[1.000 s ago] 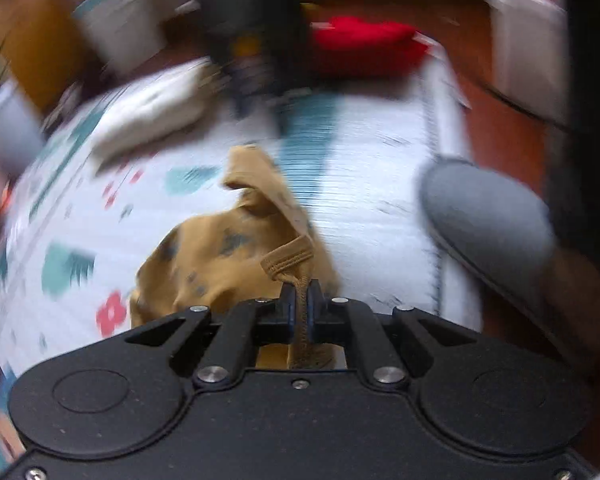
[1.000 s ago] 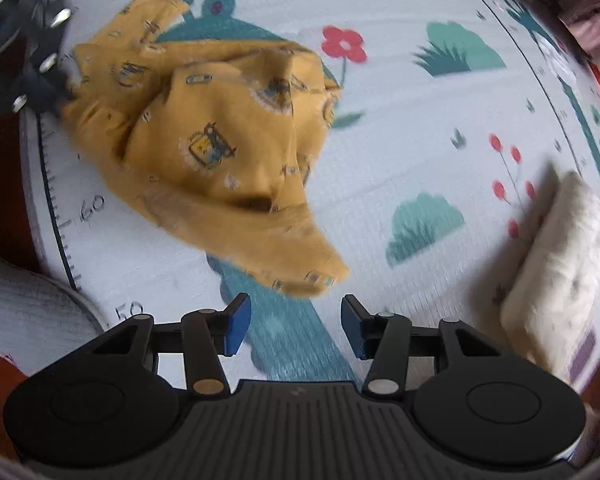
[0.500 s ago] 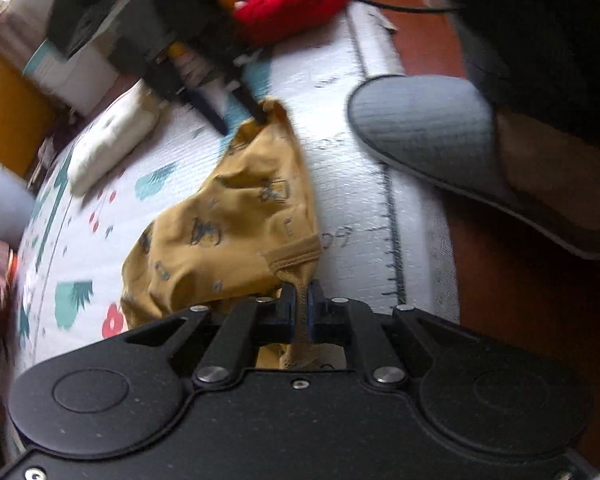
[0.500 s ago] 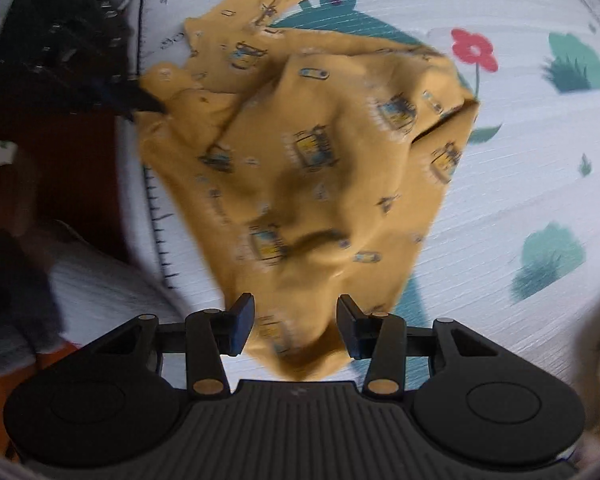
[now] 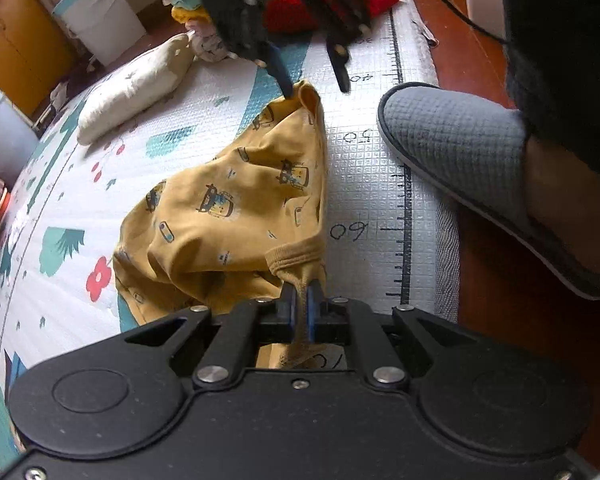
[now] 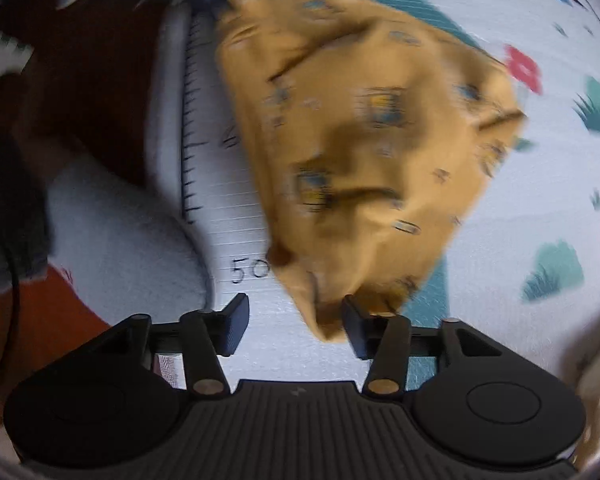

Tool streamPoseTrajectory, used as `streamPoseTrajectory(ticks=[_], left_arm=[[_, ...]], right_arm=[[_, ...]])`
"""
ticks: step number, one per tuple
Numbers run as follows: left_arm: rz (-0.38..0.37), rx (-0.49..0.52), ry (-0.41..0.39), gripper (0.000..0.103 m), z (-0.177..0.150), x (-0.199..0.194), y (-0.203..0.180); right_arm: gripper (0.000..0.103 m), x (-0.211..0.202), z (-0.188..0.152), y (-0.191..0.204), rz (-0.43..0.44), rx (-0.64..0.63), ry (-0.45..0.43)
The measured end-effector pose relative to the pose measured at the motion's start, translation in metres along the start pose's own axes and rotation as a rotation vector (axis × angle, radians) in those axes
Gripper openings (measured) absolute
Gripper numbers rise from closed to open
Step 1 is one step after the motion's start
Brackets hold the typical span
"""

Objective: Fold clothes
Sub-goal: 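Grasp the shirt hem with the left gripper while the right gripper grasps another hem point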

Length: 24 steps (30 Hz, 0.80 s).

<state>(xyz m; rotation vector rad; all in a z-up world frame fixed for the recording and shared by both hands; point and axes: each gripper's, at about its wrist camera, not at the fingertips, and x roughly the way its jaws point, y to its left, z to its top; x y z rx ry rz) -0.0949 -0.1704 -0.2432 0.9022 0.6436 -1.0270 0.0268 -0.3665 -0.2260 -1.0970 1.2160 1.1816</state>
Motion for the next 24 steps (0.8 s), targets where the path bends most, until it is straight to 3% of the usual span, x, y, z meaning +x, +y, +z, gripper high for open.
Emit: streamPoseTrajectory(ticks=[2,3,4,8,12,19,24], left_arm=[[-0.014,-0.042,0.006,0.004,0.000,-0.001,0.004],[-0.020,-0.078,0.009,0.004,-0.001,-0.002,0.008],[-0.018,-0.113,0.012,0.004,-0.001,-0.003,0.015],[0.031,-0.253,0.006,0.004,0.001,-0.016,0.058],[0.167,-0.330,-0.040,0.004,0.010,-0.055,0.118],[0.423,-0.201,-0.135,0.004,0.046,-0.166,0.199],[0.529,-0.071,-0.153,0.004,0.051,-0.230,0.215]], right_arm=[[0.028,0.006,0.003,0.005,-0.051,0.001,-0.002],[0.009,0.001,0.004,0.003,-0.061,0.016,-0.018],[0.004,-0.003,0.006,0.001,-0.072,0.031,-0.035],[0.004,-0.039,0.011,-0.020,-0.144,0.092,-0.075],[0.004,-0.106,0.021,-0.052,-0.336,0.208,-0.172],[0.003,-0.234,0.050,-0.069,-0.618,0.335,-0.340],[0.003,-0.299,0.074,-0.056,-0.752,0.375,-0.432]])
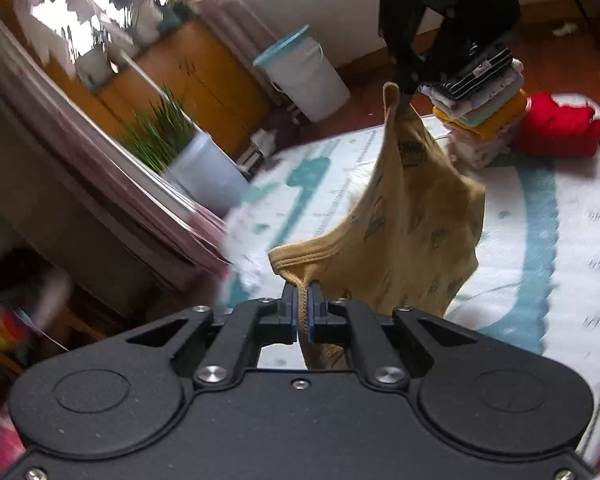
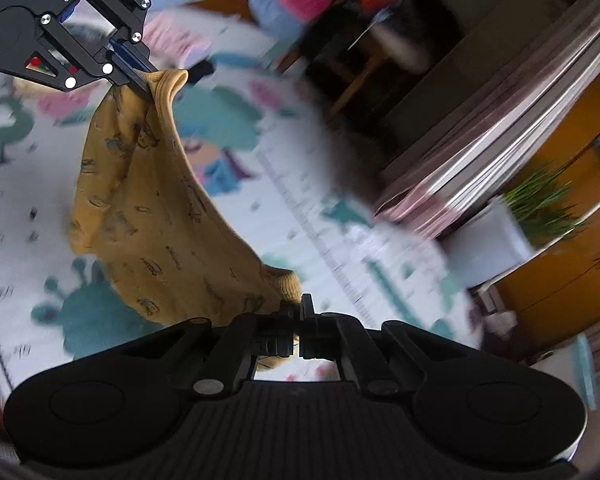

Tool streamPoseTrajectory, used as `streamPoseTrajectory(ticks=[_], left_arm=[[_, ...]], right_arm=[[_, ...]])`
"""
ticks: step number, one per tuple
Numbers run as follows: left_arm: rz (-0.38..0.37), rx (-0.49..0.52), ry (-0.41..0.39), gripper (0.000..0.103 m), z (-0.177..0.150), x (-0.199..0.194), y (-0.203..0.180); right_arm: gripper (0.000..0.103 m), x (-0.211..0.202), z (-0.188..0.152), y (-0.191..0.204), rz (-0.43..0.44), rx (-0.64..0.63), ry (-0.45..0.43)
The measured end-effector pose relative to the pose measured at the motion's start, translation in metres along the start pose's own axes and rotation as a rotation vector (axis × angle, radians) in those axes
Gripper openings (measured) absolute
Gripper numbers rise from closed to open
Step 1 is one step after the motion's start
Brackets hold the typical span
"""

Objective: Fold clothes
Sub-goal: 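Grasp the shirt hem with the left gripper while the right gripper grasps another hem point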

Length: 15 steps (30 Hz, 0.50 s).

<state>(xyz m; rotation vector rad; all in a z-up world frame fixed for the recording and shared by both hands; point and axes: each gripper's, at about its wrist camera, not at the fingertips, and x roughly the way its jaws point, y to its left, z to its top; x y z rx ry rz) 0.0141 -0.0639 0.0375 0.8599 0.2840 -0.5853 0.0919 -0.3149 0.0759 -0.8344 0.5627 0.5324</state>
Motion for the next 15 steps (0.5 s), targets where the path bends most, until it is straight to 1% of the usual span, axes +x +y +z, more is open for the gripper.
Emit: streamPoseTrajectory(ticks=[2,4,5,7,9,11,15], left_arm=[[0.028,0.002,-0.018,0.004,-0.002,-0.016,0.009],[0.050,-0.031,-0.036,0.004,-0.005,-0.029,0.013],[0.045,-0.048,-0.042,0.004,-0.006,-0.033,0.013],[0.007,-0.044,-0.037,0.004,-0.011,-0.042,0.006],[-0.057,0.002,-0.013,0.004,-0.019,-0.054,-0.006],[-0.117,0.008,0.008,0.004,-0.027,-0.068,-0.015],[-0.169,0.005,0.022,0.004,-0.030,-0.091,-0.023]], right_arm=[[0.003,-0.011,0.004,0.005,-0.017,-0.012,-0.013],[0.003,-0.020,0.003,0.013,-0.030,-0.035,-0.017],[0.003,-0.022,0.001,0.017,-0.022,-0.051,-0.008],[0.003,-0.030,-0.003,0.024,-0.005,-0.075,0.004],[0.003,-0.037,-0.008,0.031,0.019,-0.086,0.011],[0.003,-0.047,-0.006,0.044,0.064,-0.103,0.019],[0.003,-0.063,0.007,0.073,0.164,-0.137,0.049]])
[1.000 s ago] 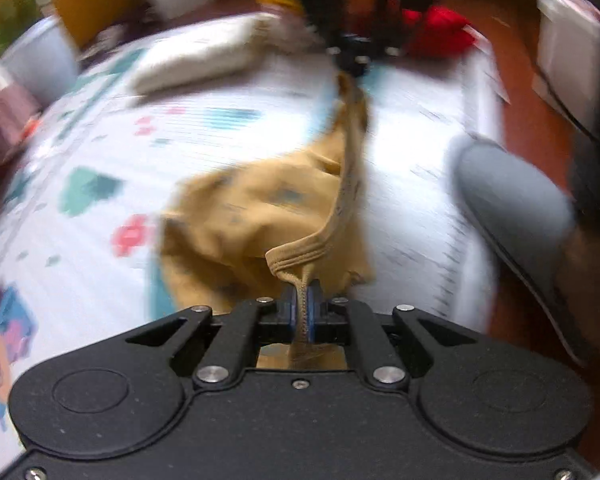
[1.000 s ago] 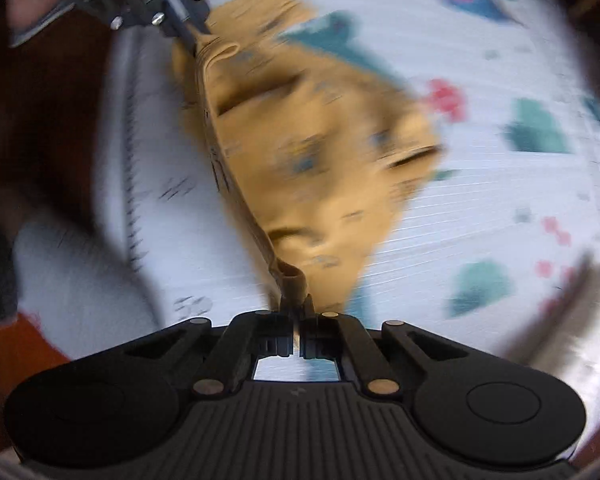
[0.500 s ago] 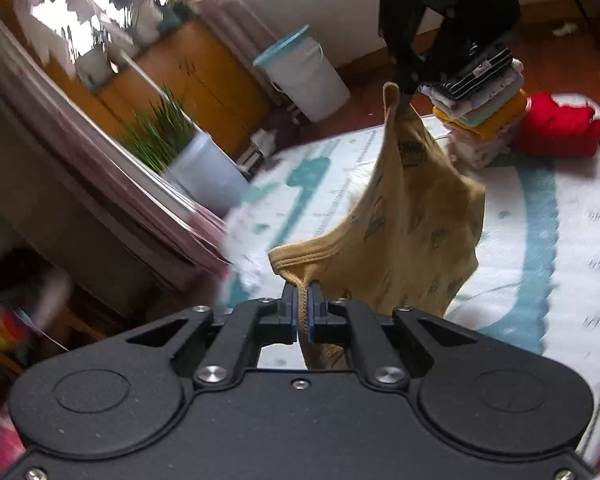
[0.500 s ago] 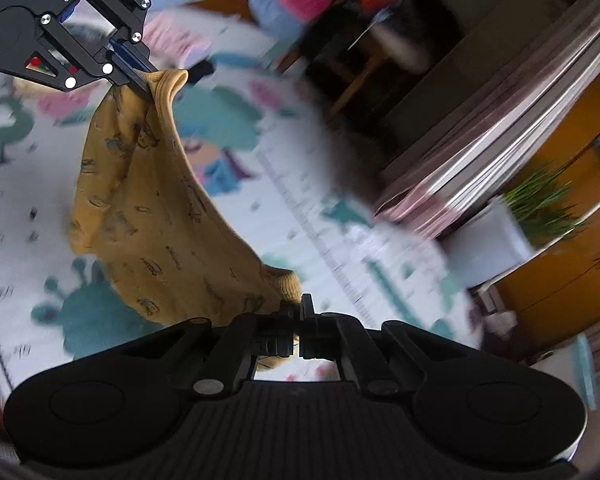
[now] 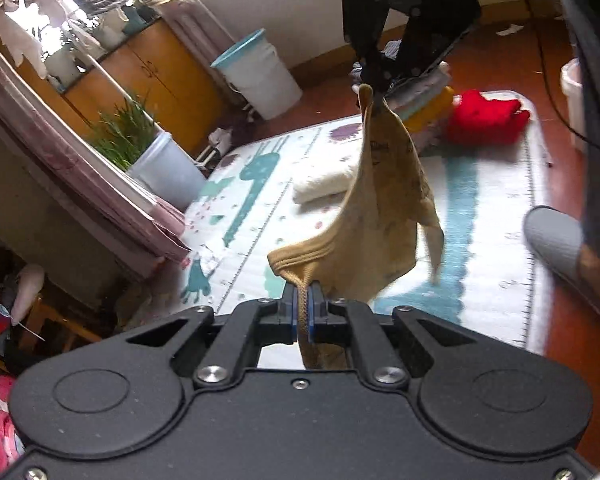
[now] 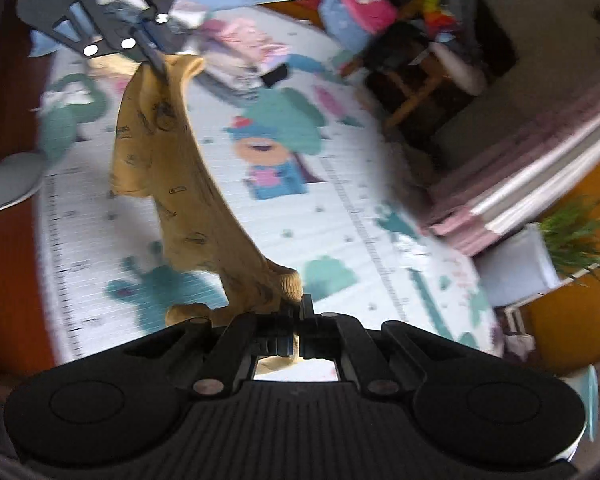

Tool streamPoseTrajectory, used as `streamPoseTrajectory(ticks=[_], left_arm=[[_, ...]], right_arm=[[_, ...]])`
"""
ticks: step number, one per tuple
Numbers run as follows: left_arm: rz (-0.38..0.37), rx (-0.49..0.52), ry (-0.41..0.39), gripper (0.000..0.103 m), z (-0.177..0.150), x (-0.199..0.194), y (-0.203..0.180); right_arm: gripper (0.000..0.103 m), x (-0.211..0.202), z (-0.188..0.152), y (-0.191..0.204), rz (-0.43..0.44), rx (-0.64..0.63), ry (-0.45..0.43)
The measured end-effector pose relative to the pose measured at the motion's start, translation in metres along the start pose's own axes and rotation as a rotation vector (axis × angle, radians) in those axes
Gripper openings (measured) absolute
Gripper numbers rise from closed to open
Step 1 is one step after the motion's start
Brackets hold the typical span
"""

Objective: Fold clothes
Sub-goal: 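Grasp the shirt hem with the left gripper while the right gripper grasps another hem point, then lift the shirt with both grippers, lay it flat on the mat, and release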

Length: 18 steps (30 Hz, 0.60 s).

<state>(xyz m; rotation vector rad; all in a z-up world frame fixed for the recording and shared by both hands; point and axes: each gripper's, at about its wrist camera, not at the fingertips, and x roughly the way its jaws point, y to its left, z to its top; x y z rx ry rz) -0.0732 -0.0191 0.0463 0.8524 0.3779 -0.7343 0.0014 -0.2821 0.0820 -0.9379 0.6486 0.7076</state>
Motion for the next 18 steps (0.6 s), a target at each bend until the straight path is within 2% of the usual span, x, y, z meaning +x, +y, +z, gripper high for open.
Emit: streamPoseTrajectory(ticks=[2,4,10,13,18], left_arm=[[-0.024,-0.004,0.014,0.004,0.001,0.001,0.000],[-0.052,-0.008,0.053,0.004,-0.001,0.019,0.000],[-0.171,0.036,0.289,0.004,-0.045,0.120,-0.005],[-0.201,0.029,0.368,0.004,-0.065,0.165,-0.003],[-0.235,0.084,0.442,0.004,-0.081,0.225,0.003]], right_arm=[[0.003,0.002,0.008,0.009,0.056,-0.017,0.022],[0.003,0.017,0.015,0.016,0.102,-0.036,0.064],[0.003,0.117,0.018,0.025,0.238,-0.089,0.263],[0.003,0.169,0.020,0.029,0.260,-0.133,0.350],[0.003,0.235,0.024,0.018,0.247,-0.147,0.412]])
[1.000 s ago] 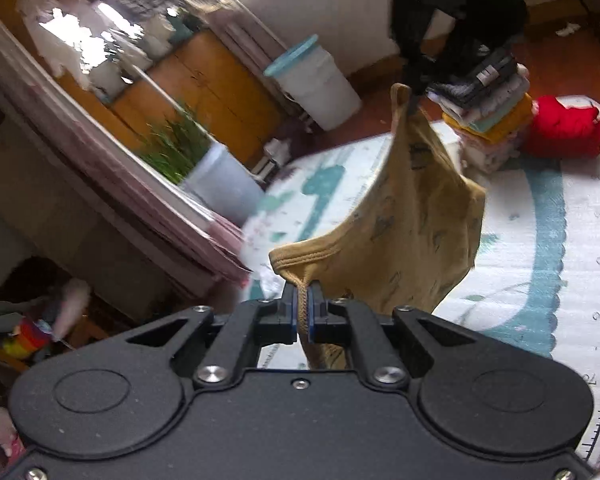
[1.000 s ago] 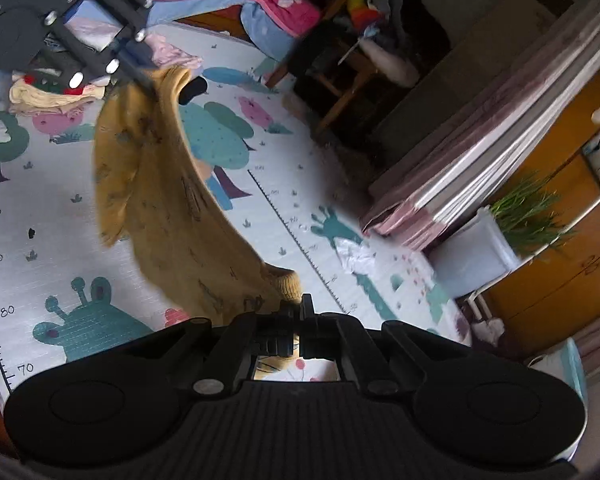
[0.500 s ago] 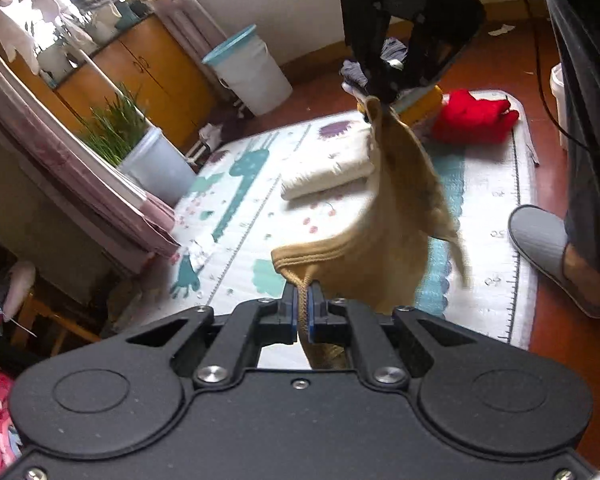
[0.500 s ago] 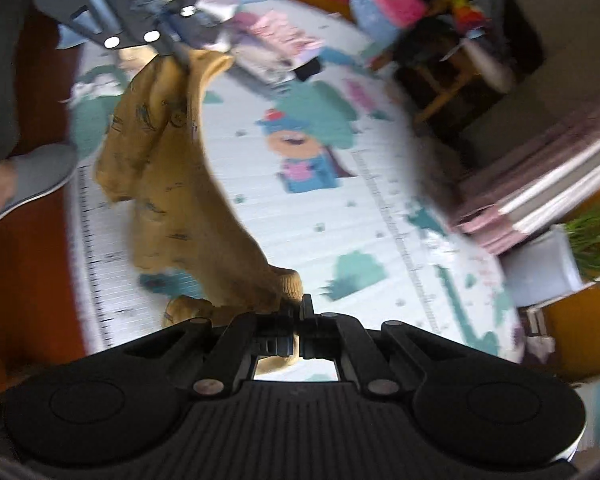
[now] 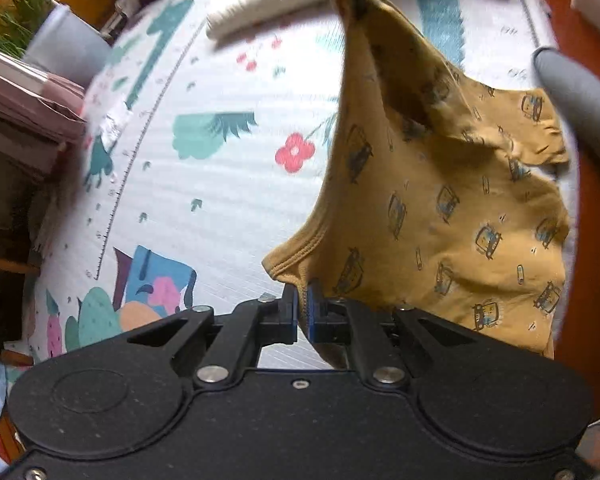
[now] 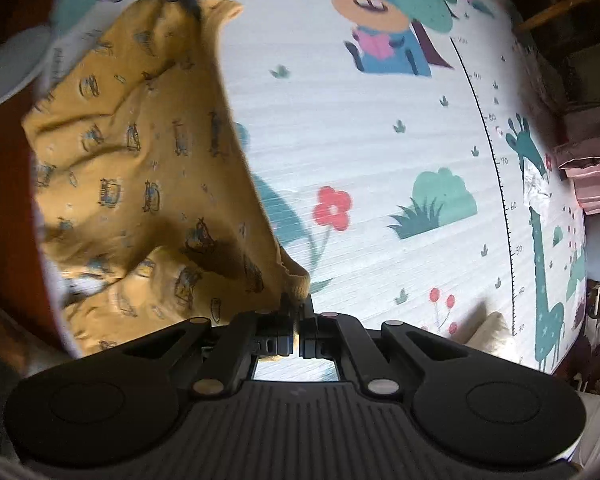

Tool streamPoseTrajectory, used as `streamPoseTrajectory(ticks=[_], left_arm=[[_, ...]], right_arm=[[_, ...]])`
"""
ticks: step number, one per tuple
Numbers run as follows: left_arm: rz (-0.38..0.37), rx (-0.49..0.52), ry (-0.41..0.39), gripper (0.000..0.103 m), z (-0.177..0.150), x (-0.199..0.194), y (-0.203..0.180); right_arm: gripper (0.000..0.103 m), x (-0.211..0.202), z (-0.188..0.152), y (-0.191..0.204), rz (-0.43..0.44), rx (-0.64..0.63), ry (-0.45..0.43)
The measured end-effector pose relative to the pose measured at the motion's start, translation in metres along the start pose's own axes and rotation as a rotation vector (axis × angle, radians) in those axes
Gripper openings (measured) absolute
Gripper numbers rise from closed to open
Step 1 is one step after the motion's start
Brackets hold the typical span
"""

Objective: Fold clothes
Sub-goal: 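Lift the shirt with both grippers, lay it flat on the mat, and release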

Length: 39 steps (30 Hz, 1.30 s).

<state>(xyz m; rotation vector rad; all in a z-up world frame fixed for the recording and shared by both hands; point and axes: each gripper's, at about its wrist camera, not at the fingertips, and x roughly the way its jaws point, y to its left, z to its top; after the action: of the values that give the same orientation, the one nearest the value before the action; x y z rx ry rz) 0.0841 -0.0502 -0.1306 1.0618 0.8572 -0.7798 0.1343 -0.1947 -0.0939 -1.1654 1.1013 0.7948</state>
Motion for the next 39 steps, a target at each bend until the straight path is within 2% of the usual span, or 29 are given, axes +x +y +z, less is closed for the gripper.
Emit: streamPoseTrajectory(ticks=[6,11,14,21,25,26,27,28,29,30,31,33,35,37,39], left_arm=[[-0.018,0.006,0.069,0.004,0.005,0.064,0.031],[-0.066,-0.120,0.072,0.004,0.009,0.113,0.059],[-0.082,-0.109,0.091,0.004,0.007,0.139,0.064],[-0.133,-0.168,0.077,0.004,0.005,0.179,0.078],[-0.142,-0.191,0.071,0.007,-0.002,0.197,0.082],[-0.143,-0.204,0.059,0.014,-0.004,0.198,0.084],[-0.137,-0.234,0.039,0.021,-0.007,0.199,0.089],[-0.129,-0.282,0.029,0.039,-0.009,0.200,0.097],[-0.135,-0.335,0.022,0.045,-0.013,0.200,0.106],[-0.154,-0.394,0.017,0.047,-0.018,0.200,0.116],[-0.170,-0.448,0.012,0.051,-0.024,0.200,0.126],[-0.160,-0.503,0.014,0.053,-0.034,0.196,0.139],[-0.093,-0.492,0.039,0.053,-0.039,0.190,0.146],[-0.056,-0.505,0.039,0.052,-0.045,0.180,0.154],[-0.101,-0.563,-0.021,0.052,-0.054,0.169,0.162]], right_arm=[[0.003,0.059,0.014,-0.021,-0.043,-0.054,0.052],[0.003,0.107,0.028,-0.055,-0.037,0.037,0.018],[0.003,0.138,0.031,-0.060,-0.037,-0.012,0.036],[0.003,0.182,0.027,-0.093,0.021,0.138,-0.001],[0.005,0.196,0.026,-0.101,0.011,0.213,-0.028],[0.008,0.199,0.026,-0.099,-0.011,0.206,-0.028],[0.017,0.202,0.025,-0.097,-0.032,0.199,-0.027],[0.033,0.205,0.025,-0.095,-0.053,0.192,-0.027],[0.041,0.204,0.022,-0.095,-0.057,0.209,-0.044],[0.050,0.204,0.019,-0.095,-0.060,0.228,-0.061],[0.052,0.199,0.012,-0.104,-0.002,0.316,-0.104],[0.056,0.191,-0.004,-0.121,0.091,0.496,-0.185],[0.060,0.181,-0.019,-0.126,0.061,0.565,-0.210],[0.060,0.173,-0.037,-0.124,0.073,0.613,-0.220],[0.063,0.166,-0.054,-0.122,0.086,0.661,-0.231]])
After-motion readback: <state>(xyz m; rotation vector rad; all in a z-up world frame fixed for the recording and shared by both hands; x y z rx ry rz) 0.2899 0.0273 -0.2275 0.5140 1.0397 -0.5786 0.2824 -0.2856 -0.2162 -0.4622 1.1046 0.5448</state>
